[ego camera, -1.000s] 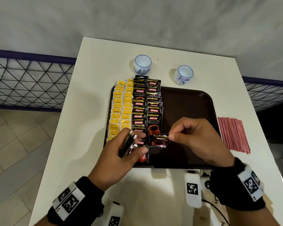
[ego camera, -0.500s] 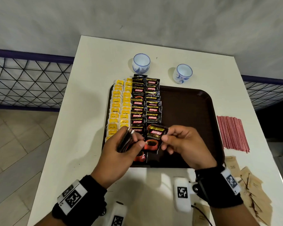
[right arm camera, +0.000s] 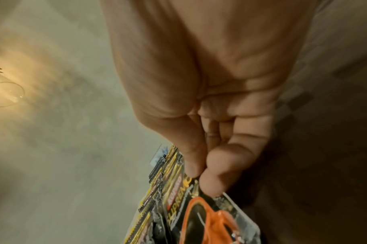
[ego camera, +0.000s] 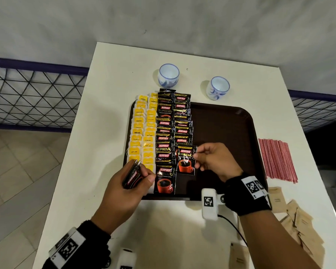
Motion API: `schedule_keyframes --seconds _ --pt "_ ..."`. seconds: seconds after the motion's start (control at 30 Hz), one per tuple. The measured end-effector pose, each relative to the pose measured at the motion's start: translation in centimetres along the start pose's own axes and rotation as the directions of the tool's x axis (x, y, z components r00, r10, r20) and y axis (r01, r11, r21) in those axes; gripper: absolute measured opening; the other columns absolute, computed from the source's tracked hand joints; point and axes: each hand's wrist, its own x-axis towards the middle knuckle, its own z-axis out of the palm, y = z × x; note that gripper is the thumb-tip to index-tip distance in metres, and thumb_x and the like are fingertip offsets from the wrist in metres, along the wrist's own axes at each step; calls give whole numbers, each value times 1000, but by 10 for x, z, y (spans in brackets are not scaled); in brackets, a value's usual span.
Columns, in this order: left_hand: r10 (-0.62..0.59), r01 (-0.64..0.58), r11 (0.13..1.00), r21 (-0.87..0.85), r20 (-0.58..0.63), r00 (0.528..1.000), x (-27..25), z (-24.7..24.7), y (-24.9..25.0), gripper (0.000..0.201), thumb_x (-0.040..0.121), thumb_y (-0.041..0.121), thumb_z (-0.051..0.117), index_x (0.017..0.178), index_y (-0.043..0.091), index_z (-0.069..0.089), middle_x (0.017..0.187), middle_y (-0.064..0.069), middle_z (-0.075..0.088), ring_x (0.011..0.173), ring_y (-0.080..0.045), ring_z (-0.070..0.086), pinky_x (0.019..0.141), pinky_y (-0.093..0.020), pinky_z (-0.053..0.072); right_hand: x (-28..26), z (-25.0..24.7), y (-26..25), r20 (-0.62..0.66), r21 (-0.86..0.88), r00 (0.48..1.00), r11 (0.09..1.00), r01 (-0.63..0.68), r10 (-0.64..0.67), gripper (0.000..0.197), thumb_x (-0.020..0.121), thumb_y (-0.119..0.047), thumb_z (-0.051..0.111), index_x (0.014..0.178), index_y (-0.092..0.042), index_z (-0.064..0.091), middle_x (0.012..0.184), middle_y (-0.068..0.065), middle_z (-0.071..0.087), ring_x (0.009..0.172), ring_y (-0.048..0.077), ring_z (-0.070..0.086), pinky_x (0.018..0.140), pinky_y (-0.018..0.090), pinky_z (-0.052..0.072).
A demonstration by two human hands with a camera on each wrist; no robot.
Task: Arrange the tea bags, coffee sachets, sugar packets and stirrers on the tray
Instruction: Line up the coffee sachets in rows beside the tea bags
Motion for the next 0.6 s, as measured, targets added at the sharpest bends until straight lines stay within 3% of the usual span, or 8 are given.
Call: schedule_keyframes --seconds 0.07,0.3,0.5,0.6 --pt "10 -10 1000 3 4 1000 -2 -2 -4 17 81 30 74 82 18 61 92 -8 74 85 -26 69 72 -40 58 1 4 -2 -7 1 1000 1000 -4 4 11 89 4 68 85 -4 62 61 9 63 52 18 63 44 24 48" --pt "5 -5 1000 -18 31 1000 -7 1 -12 9 82 21 71 81 19 62 90 -12 72 83 -39 64 72 -49 57 4 11 0 -66 10 997 1000 -29 29 8 90 1 68 87 -4 64 58 3 66 53 19 64 47 26 51" --pt "-3 3 1000 -16 51 999 -9 3 -16 11 83 22 72 86 16 63 86 -10 71 81 -41 62 72 -53 55 2 15 -3 -89 13 995 999 -40 41 5 91 -1 68 89 -2 64 63 9 67 54 20 65 48 27 53" --pt "-16 17 1000 -16 49 999 -9 2 -15 21 79 32 75 88 16 64 87 -9 72 81 -39 64 72 -53 56 0 17 -3 -98 17 994 999 -46 47 6 91 -3 69 91 0 63 65 12 67 56 22 66 50 27 54"
